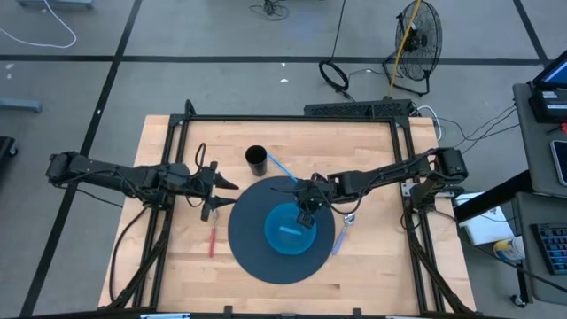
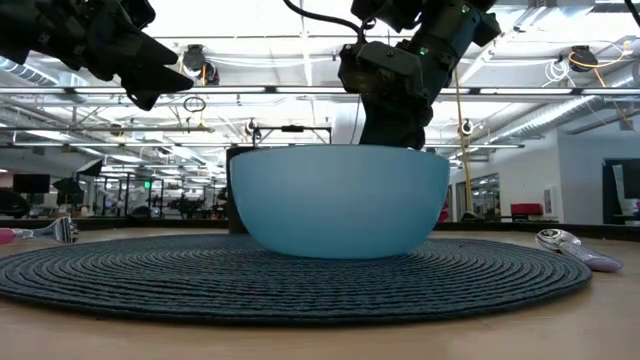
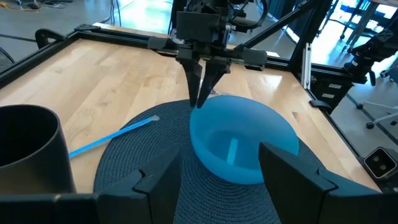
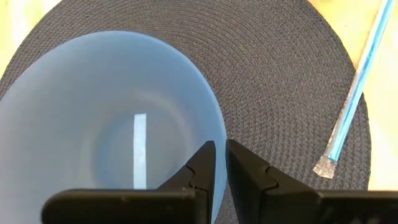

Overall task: Pick & Place Utensil
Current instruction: Put the blue bowl on the blue mat

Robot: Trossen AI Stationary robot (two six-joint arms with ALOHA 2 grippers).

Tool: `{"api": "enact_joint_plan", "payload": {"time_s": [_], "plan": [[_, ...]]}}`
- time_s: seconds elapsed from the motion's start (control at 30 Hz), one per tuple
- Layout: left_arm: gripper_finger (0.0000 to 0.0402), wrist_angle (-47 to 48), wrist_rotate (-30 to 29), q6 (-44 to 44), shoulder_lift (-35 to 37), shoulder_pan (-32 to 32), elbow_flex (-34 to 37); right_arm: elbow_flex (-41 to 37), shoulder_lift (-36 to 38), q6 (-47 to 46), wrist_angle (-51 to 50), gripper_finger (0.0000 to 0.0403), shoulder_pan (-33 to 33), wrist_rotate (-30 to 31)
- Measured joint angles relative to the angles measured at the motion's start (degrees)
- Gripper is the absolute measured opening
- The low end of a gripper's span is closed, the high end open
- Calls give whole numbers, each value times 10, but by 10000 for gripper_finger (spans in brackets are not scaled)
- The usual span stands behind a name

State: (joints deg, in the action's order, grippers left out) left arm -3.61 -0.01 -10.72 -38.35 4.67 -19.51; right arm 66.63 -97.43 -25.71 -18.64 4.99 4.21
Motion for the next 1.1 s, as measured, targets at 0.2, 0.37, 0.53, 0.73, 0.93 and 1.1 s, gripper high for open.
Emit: {"api": "enact_joint_plan", "payload": {"time_s": [0.2, 0.37, 0.53, 0.73, 0.93, 1.1], "plan": [[218, 0, 0, 0, 0, 0, 0, 0, 0, 9, 0, 41, 0, 18], [218, 1, 28, -8, -9, 0, -1, 0, 6, 39, 2, 62, 0, 20], [218, -29, 76, -24, -52, 0, -1, -1, 18, 81, 0, 87, -1, 19], [218, -109, 77, 42, -135, 43, -1, -1, 70, 131, -10, 103, 7, 69], [218, -176, 39, 87, -208, 78, -12, 0, 163, 140, -74, 104, 27, 155], [218, -122, -13, 36, -277, 81, -67, -8, 233, 114, -121, 105, 40, 218]]}}
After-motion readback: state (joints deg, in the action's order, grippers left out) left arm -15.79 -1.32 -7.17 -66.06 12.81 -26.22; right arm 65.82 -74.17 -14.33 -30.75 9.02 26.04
